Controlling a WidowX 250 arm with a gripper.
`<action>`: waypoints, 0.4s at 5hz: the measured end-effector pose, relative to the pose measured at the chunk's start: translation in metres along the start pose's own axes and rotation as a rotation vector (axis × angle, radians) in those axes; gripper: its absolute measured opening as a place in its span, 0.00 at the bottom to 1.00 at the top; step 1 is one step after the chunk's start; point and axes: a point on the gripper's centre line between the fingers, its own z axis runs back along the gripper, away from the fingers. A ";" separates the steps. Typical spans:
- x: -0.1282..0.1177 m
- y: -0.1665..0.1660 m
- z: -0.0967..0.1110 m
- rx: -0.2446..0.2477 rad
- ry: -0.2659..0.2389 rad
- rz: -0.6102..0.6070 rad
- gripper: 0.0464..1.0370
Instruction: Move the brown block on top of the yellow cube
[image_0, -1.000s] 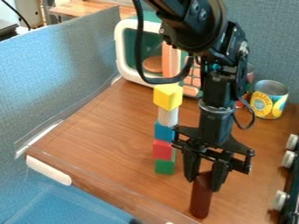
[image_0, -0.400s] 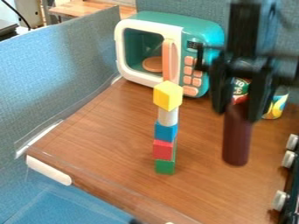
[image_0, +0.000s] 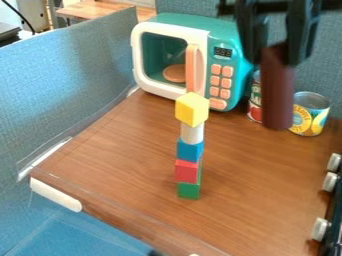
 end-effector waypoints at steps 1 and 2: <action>0.003 0.019 0.018 0.026 -0.042 0.072 0.44; 0.001 0.033 0.023 0.035 -0.037 0.101 0.44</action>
